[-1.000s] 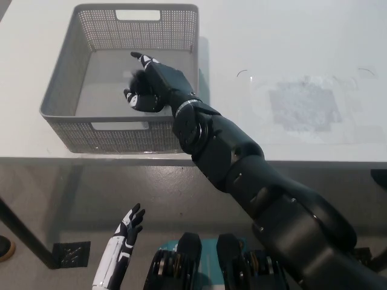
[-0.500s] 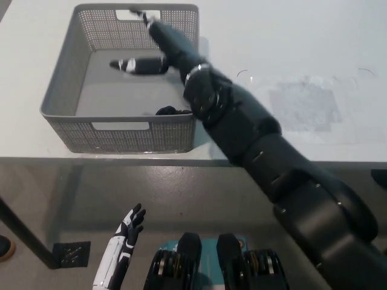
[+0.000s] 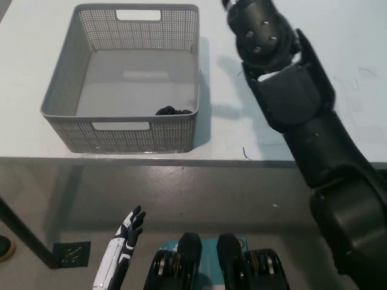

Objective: Use the right hand to pick up a webcam and put it into a container on the left side

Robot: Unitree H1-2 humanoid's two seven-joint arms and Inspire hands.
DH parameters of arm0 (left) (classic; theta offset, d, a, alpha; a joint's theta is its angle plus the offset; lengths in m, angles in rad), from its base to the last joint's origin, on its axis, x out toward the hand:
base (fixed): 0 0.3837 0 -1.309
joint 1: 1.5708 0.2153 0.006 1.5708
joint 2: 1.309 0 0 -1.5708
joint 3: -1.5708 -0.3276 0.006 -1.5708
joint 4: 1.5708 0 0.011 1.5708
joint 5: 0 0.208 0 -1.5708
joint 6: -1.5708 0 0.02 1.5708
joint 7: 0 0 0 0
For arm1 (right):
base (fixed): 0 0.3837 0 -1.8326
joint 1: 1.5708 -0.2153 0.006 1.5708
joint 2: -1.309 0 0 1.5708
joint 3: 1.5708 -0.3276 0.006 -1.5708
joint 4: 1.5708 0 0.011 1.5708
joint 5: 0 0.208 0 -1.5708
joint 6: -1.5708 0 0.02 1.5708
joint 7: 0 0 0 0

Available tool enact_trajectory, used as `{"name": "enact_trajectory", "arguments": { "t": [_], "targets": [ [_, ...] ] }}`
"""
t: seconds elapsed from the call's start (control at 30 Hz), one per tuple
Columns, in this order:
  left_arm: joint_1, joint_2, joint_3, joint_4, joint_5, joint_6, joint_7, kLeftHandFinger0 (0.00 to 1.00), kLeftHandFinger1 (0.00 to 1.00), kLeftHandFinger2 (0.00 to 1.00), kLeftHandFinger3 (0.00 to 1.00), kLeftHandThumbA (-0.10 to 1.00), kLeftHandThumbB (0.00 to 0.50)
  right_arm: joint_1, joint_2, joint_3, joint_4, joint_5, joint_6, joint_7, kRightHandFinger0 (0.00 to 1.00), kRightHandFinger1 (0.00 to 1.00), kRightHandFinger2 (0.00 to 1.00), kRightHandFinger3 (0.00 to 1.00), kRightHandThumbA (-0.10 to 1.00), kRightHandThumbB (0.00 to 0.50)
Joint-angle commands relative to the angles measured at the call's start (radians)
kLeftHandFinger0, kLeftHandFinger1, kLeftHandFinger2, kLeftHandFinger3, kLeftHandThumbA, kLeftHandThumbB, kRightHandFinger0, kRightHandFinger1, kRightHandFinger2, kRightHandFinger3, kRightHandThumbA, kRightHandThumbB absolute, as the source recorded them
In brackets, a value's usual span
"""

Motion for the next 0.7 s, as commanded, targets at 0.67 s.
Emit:
{"name": "enact_trajectory", "arguments": {
  "t": [0.67],
  "targets": [
    [-0.010, 0.012, 0.014, -0.017, -0.018, -0.006, 0.001, 1.00, 1.00, 1.00, 1.00, 1.00, 0.063, 0.950, -0.183, -0.262, -1.093, 0.494, 0.005, 0.098, 1.00, 1.00, 1.00, 1.00, 1.00, 0.347]
  ]
}}
